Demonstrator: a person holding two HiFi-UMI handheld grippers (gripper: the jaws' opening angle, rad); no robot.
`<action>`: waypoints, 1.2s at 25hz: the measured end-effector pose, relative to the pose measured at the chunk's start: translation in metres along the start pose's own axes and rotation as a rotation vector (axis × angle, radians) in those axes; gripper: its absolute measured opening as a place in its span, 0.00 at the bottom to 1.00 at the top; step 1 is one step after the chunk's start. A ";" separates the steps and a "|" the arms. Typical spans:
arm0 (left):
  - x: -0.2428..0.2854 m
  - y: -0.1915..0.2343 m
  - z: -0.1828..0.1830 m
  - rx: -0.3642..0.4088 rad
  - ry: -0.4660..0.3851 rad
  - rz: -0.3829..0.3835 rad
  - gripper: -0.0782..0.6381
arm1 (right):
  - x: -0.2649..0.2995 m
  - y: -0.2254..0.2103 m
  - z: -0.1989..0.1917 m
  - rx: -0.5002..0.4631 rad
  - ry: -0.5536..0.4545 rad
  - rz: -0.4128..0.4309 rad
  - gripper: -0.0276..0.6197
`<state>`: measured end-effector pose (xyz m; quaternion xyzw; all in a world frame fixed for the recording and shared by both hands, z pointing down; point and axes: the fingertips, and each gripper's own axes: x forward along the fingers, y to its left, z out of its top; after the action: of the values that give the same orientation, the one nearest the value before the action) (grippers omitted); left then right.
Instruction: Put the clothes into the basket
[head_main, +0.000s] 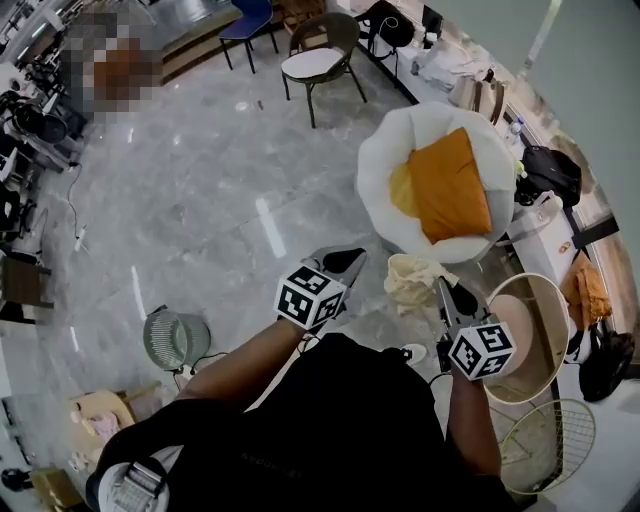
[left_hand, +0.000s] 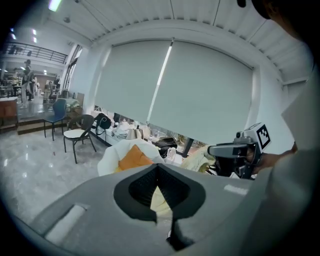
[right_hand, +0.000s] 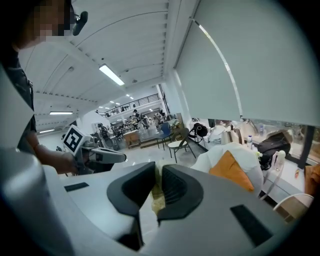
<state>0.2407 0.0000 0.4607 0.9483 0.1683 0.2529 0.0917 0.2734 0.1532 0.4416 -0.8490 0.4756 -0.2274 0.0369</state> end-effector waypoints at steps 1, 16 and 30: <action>-0.010 0.007 -0.003 -0.009 -0.010 0.014 0.11 | 0.007 0.012 -0.002 -0.011 0.007 0.018 0.10; -0.173 0.104 -0.071 -0.186 -0.101 0.332 0.11 | 0.102 0.167 -0.026 -0.116 0.139 0.319 0.10; -0.296 0.150 -0.132 -0.418 -0.178 0.635 0.11 | 0.178 0.299 -0.035 -0.247 0.288 0.667 0.10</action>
<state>-0.0272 -0.2358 0.4794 0.9323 -0.1974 0.2144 0.2142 0.1008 -0.1511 0.4517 -0.6049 0.7499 -0.2609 -0.0610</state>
